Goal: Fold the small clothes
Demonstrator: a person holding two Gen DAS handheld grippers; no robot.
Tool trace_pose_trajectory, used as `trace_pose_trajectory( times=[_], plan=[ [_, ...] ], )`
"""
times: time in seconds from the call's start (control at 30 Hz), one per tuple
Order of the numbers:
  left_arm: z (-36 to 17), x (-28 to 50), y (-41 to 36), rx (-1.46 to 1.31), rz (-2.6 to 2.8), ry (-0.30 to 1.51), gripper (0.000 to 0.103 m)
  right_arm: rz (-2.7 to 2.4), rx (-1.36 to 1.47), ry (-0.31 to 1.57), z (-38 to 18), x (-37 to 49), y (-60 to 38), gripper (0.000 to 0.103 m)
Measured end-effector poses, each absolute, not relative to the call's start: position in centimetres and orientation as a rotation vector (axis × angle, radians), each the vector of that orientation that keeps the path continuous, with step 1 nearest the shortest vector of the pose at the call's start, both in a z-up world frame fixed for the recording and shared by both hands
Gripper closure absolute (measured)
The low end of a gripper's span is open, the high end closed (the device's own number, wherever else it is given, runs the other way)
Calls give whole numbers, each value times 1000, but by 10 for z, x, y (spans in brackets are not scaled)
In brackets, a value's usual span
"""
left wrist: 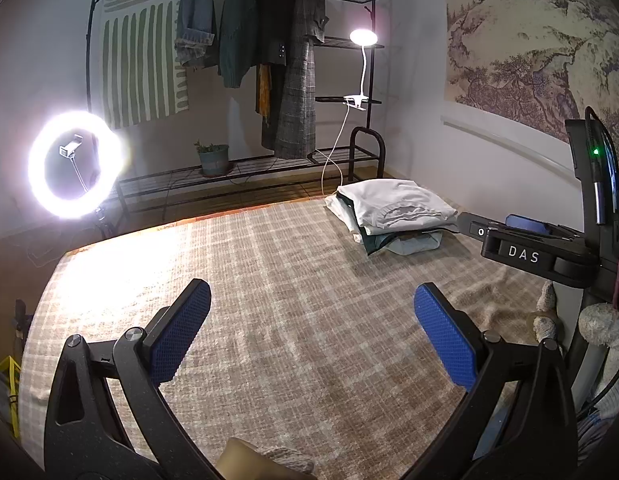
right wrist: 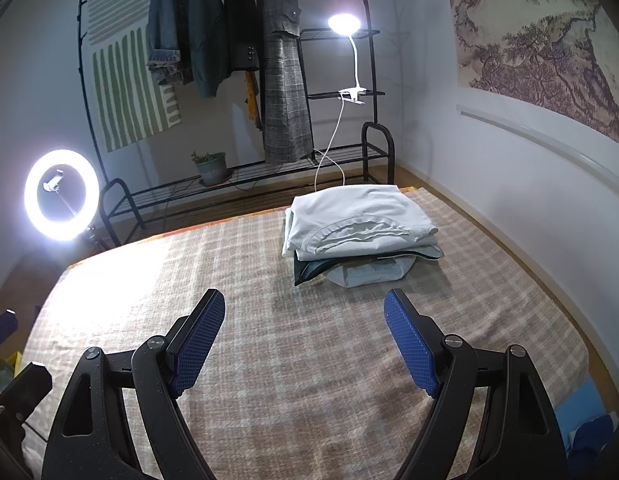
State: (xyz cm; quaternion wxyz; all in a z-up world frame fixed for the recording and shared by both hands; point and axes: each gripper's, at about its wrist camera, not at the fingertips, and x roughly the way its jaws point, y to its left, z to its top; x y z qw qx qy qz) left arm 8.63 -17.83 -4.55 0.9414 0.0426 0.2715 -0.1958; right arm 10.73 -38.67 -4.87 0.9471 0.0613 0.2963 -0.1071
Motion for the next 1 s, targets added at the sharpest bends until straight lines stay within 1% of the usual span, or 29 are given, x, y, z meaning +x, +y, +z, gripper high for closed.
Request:
trace_pose_trajectory(
  times=[1.0],
  plan=[
    [-47, 82, -173, 102, -374, 536, 0, -197, 126, 615, -53, 109, -385, 21]
  ],
)
